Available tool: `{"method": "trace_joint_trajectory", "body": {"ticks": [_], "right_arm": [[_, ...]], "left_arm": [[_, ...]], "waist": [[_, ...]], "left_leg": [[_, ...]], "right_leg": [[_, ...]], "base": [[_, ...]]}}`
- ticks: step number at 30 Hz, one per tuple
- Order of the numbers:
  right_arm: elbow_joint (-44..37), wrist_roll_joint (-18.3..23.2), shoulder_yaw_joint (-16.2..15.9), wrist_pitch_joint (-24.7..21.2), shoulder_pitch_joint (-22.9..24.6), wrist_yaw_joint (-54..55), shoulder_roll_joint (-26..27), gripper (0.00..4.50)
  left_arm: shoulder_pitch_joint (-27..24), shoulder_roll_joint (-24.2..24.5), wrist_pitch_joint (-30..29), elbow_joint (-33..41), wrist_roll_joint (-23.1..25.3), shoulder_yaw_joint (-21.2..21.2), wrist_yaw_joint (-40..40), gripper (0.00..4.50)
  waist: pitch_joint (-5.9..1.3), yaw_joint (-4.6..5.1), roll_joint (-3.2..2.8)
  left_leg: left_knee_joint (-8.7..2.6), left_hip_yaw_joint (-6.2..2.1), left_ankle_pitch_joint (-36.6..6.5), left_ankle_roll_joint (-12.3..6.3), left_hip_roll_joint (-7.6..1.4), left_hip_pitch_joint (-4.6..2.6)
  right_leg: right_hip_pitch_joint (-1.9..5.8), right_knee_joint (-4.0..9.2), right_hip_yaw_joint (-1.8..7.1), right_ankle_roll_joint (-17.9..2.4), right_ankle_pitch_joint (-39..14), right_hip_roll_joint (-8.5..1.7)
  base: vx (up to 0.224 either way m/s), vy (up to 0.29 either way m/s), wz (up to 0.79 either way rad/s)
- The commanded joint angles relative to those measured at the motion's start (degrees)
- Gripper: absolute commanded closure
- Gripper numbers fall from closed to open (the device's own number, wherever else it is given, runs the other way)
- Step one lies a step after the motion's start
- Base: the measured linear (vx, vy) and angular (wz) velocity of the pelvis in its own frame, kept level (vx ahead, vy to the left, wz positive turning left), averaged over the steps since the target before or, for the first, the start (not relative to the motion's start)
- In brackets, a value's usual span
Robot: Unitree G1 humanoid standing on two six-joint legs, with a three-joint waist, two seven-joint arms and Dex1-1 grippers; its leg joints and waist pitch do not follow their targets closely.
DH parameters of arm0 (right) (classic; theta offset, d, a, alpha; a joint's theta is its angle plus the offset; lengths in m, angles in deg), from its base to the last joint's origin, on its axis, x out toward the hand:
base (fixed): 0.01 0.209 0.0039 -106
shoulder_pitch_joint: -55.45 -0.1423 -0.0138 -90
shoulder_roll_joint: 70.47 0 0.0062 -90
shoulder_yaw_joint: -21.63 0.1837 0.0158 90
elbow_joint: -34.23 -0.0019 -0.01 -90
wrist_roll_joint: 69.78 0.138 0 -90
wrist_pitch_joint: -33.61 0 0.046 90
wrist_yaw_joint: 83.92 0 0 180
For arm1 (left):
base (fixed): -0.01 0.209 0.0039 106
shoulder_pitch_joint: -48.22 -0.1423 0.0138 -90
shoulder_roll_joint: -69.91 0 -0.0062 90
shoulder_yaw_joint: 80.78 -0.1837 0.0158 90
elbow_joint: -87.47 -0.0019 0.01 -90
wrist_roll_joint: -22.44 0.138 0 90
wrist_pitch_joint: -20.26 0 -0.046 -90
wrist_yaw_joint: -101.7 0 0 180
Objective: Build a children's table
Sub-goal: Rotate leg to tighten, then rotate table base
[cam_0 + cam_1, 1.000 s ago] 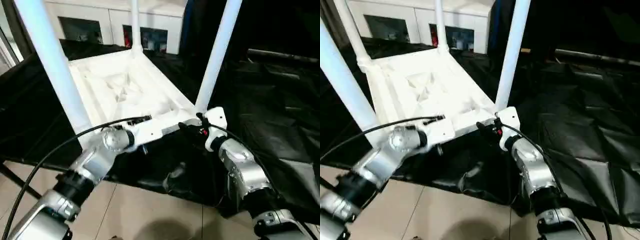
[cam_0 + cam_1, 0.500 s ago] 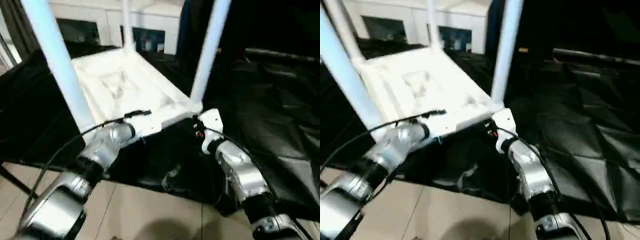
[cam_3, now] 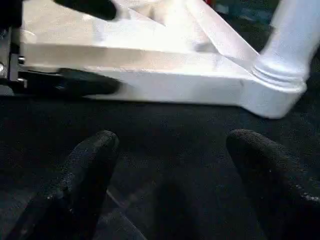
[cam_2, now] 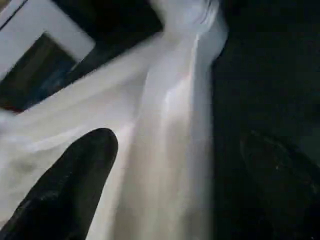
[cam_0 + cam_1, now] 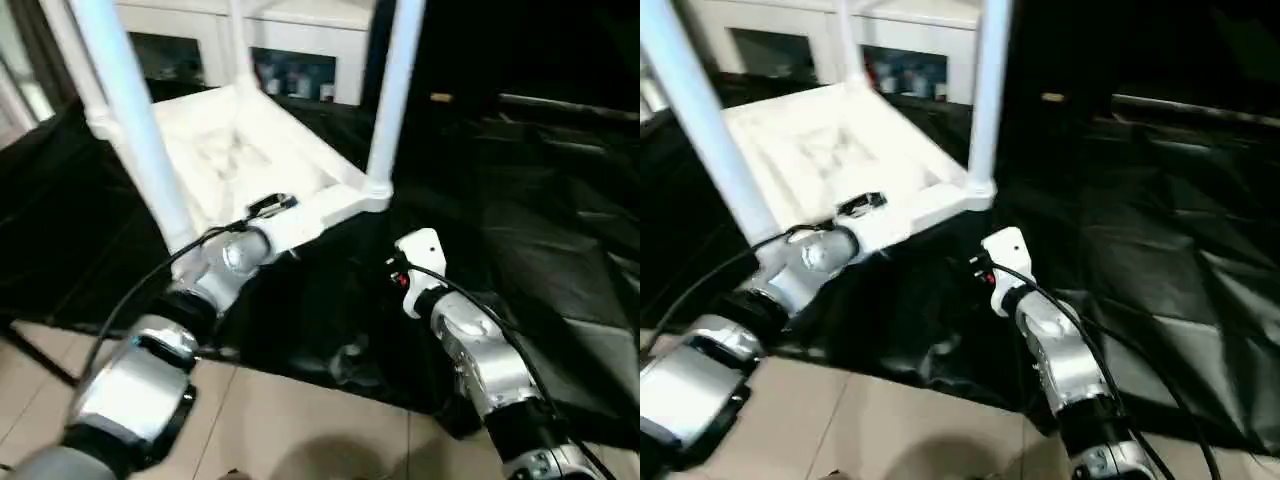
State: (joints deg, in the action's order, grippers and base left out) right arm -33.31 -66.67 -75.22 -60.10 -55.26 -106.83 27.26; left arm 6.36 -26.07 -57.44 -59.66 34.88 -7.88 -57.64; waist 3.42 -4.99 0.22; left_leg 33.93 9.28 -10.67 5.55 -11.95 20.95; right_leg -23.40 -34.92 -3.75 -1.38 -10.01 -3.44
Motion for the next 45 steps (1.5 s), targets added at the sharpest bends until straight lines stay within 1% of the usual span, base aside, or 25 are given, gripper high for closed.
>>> {"method": "trace_joint_trajectory", "body": {"ticks": [1,2,3,4,6,7,8,9,10,11,12,13,14,19,22,25,27,29,32,34,36,37,40,41,45], "right_arm": [[-1.8,-0.2,0.4,-0.9,0.4,0.3,-0.4,0.54],[-2.1,-0.1,0.4,-0.9,0.6,0.2,-0.5,0.54],[-2.1,-0.1,0.4,-0.9,0.6,0.2,-0.5,0.54],[-2.4,-0.1,0.5,-1.0,0.7,0.2,-0.5,0.54],[-2.7,0.0,0.5,-1.0,0.9,0.1,-0.5,0.54],[-3.6,0.1,0.6,-1.2,1.4,0.0,-0.7,0.54],[-3.6,0.1,0.6,-1.2,1.4,0.0,-0.7,0.54],[-4.8,0.4,0.6,-1.3,2.2,-0.7,-1.2,0.54],[-5.2,0.6,0.7,-1.2,2.5,-1.1,-1.3,0.54],[-5.4,0.6,0.7,-1.2,2.7,-1.4,-1.5,0.54],[-5.9,0.9,0.8,-1.2,3.1,-1.9,-1.7,0.54],[-6.3,1.2,0.7,-1.3,3.5,-2.6,-2.0,0.54],[-6.7,1.4,0.7,-1.4,3.8,-3.1,-2.2,0.54],[-7.4,1.0,0.3,-1.3,5.2,-4.4,-3.5,0.54],[-7.4,1.0,0.3,-1.3,5.4,-4.6,-3.8,0.54],[-7.3,1.0,0.4,-1.3,5.5,-5.0,-3.9,0.54],[-7.4,1.7,0.3,-1.4,5.6,-6.1,-3.9,0.54],[-7.8,2.2,0.1,-1.4,5.7,-7.1,-4.0,0.54],[-9.4,4.3,-0.7,-1.8,6.5,-10.8,-4.6,0.54],[-11.9,7.0,-2.0,-3.2,7.5,-15.8,-5.7,0.54],[-15.5,10.6,-3.5,-5.4,8.7,-22.0,-7.3,0.54],[-17.0,12.1,-3.9,-6.5,9.1,-24.5,-7.9,0.54],[-20.6,16.8,-4.3,-10.8,9.9,-29.5,-9.0,0.54],[-21.1,17.3,-4.4,-11.3,9.9,-30.2,-9.3,0.54],[-22.1,18.2,-4.9,-12.4,9.8,-32.3,-10.2,0.54]], "left_arm": [[-4.7,-1.3,-0.5,10.4,-11.5,3.5,12.4,0.03],[-7.2,-1.0,-3.0,15.6,-15.2,3.5,16.7,0.03],[-7.2,-1.0,-3.0,15.6,-15.2,3.5,16.7,0.03],[-9.6,-0.2,-5.5,20.6,-18.5,3.0,21.0,0.03],[-11.3,0.8,-7.4,23.9,-20.5,2.4,23.8,0.03],[-15.0,3.8,-11.9,31.0,-24.1,1.2,30.4,0.03],[-15.0,3.8,-11.9,31.0,-24.1,1.2,30.4,0.03],[-20.1,10.3,-19.7,41.0,-28.1,-0.5,38.6,0.03],[-21.9,13.0,-22.3,44.4,-29.4,-1.1,41.2,0.03],[-23.1,14.9,-24.0,46.7,-30.1,-1.5,42.9,0.03],[-24.6,17.6,-26.3,49.3,-30.8,-1.4,44.5,0.03],[-26.1,20.6,-28.3,51.2,-31.1,-1.1,45.9,0.03],[-27.3,22.9,-30.1,52.8,-31.5,-0.8,46.9,0.03],[-34.1,32.1,-36.2,59.1,-36.6,5.2,50.2,0.03],[-38.9,37.3,-37.4,60.8,-38.0,9.3,52.1,0.03],[-41.8,40.2,-38.4,60.5,-39.7,14.3,52.9,0.03],[-42.7,41.8,-38.5,58.1,-40.9,19.5,52.4,0.03],[-43.0,42.4,-38.6,56.8,-41.9,22.6,52.4,0.03],[-44.7,44.5,-40.1,55.5,-44.2,27.8,52.3,0.03],[-46.7,46.2,-40.3,54.7,-44.9,30.9,53.1,0.03],[-47.5,46.5,-40.1,53.9,-45.2,33.2,52.9,0.03],[-47.2,46.2,-39.8,53.3,-45.4,33.8,52.6,0.03],[-45.2,44.5,-38.3,51.4,-44.8,34.1,51.1,0.03],[-44.7,44.2,-38.0,51.1,-44.5,33.9,50.6,0.03],[-41.8,41.1,-35.7,49.4,-44.5,33.6,48.0,0.03]], "waist": [[-4.43,-0.46,-0.57],[-4.36,-0.47,-0.97],[-4.47,-0.52,-0.84],[-4.31,-0.17,-0.86],[-4.04,-0.01,-0.95],[-3.9,0.11,-1.09],[-3.7,0.43,-1.09],[-3.67,0.36,-1.39],[-3.83,0.78,-1.25],[-3.39,1.25,-1.49],[-3.59,1.19,-1.86],[-3.67,1.59,-1.82],[-3.33,1.77,-2.12],[-3.19,1.98,-2.49],[-3.14,2.31,-2.47],[-3.08,2.64,-2.69],[-3.03,2.78,-2.67],[-2.98,2.85,-2.79],[-3.03,2.89,-2.8],[-2.94,2.91,-2.62],[-2.99,2.91,-2.79],[-2.93,2.81,-2.49],[-3.0,2.44,-2.61],[-3.01,2.13,-2.65],[-3.05,1.81,-2.31]], "left_leg": [[-3.48,0.04,-8.4,-3.0,-0.98,-0.34],[-3.58,0.13,-9.7,-2.75,-1.04,-0.22],[-3.63,0.08,-10.1,-2.44,-1.28,-0.45],[-3.67,0.28,-10.8,-2.37,-1.07,-0.38],[-3.96,0.21,-12.8,-1.76,-1.17,-0.44],[-4.09,0.23,-13.9,-1.05,-1.18,-0.65],[-4.4,0.13,-14.1,-0.87,-1.15,-0.17],[-4.37,0.21,-14.7,-0.58,-1.15,-0.63],[-4.72,-0.12,-13.8,-0.11,-1.38,-0.06],[-4.62,0.38,-14.2,-0.3,-0.97,-0.53],[-4.43,0.31,-15.0,0.2,-0.96,-0.98],[-4.47,0.33,-14.6,0.23,-0.98,-0.89],[-4.62,0.41,-16.0,0.16,-0.91,-1.04],[-4.72,0.28,-17.0,0.66,-0.75,-1.15],[-4.81,0.25,-17.1,0.42,-0.64,-0.98],[-4.73,0.23,-17.9,0.46,-0.56,-1.16],[-4.7,0.28,-18.5,0.21,-0.47,-1.29],[-4.68,0.25,-18.7,0.03,-0.41,-1.34],[-4.75,0.09,-19.6,-0.04,-0.56,-1.36],[-4.79,0.1,-19.5,-0.95,-0.61,-1.22],[-4.83,0.05,-19.3,-1.23,-0.69,-1.38],[-4.85,0.04,-18.8,-1.66,-0.8,-1.18],[-4.81,0.13,-18.7,-2.13,-0.87,-1.47],[-4.74,0.18,-18.6,-1.86,-0.94,-1.63],[-4.75,0.09,-18.4,-0.97,-0.79,-1.48]], "right_leg": [[3.97,3.16,2.74,-15.7,-1.2,-4.51],[3.85,3.36,2.72,-15.6,-3.2,-4.42],[3.9,3.24,2.75,-15.7,-3.4,-4.59],[3.62,3.43,2.74,-15.0,-4.3,-4.13],[3.59,3.76,2.76,-13.7,-8.3,-4.28],[3.5,3.96,2.76,-12.7,-11.1,-4.28],[3.58,4.12,2.78,-11.5,-14.0,-4.21],[3.23,4.31,2.8,-11.0,-15.5,-4.19],[3.82,3.67,3.0,-10.7,-15.0,-4.42],[2.92,4.36,2.94,-10.0,-15.5,-3.52],[2.82,4.1,2.93,-10.0,-15.9,-3.63],[3.02,3.92,3.04,-10.4,-14.8,-3.55],[2.71,4.31,2.94,-10.2,-16.7,-3.36],[2.66,4.45,2.91,-9.6,-18.9,-3.29],[2.68,4.44,2.9,-9.4,-19.0,-3.16],[2.55,4.5,2.89,-9.5,-19.4,-3.17],[2.44,4.64,2.84,-9.5,-19.9,-3.0],[2.47,4.69,2.81,-9.6,-20.1,-3.01],[2.57,4.48,2.81,-10.1,-19.5,-3.08],[2.66,4.5,2.82,-9.9,-18.9,-2.96],[2.6,4.48,2.81,-10.2,-18.8,-2.97],[2.8,4.49,2.86,-10.2,-18.4,-3.05],[2.65,4.46,2.83,-10.6,-18.1,-2.94],[2.46,4.49,2.9,-10.6,-18.3,-3.16],[2.68,4.66,2.88,-9.7,-20.8,-3.35]], "base": [[0.0,0.0,0.0],[0.0,0.0,0.0],[0.0,0.0,0.0],[0.0,0.0,0.0],[0.0,0.0,0.0],[0.0,0.0,0.0],[0.0,0.0,0.0],[0.0,0.0,0.0],[0.0,0.0,0.0],[0.0,0.0,0.0],[0.0,0.0,0.0],[0.0,0.0,0.0],[0.0,0.0,0.0],[0.0,0.0,0.0],[0.0,0.0,0.0],[0.0,0.0,0.0],[0.0,0.0,0.0],[0.0,0.0,0.0],[0.0,0.0,0.0],[0.0,0.0,0.0],[0.0,0.0,0.0],[0.0,0.0,0.0],[0.0,0.0,0.0],[0.0,0.0,0.0],[0.0,0.0,0.0]]}}
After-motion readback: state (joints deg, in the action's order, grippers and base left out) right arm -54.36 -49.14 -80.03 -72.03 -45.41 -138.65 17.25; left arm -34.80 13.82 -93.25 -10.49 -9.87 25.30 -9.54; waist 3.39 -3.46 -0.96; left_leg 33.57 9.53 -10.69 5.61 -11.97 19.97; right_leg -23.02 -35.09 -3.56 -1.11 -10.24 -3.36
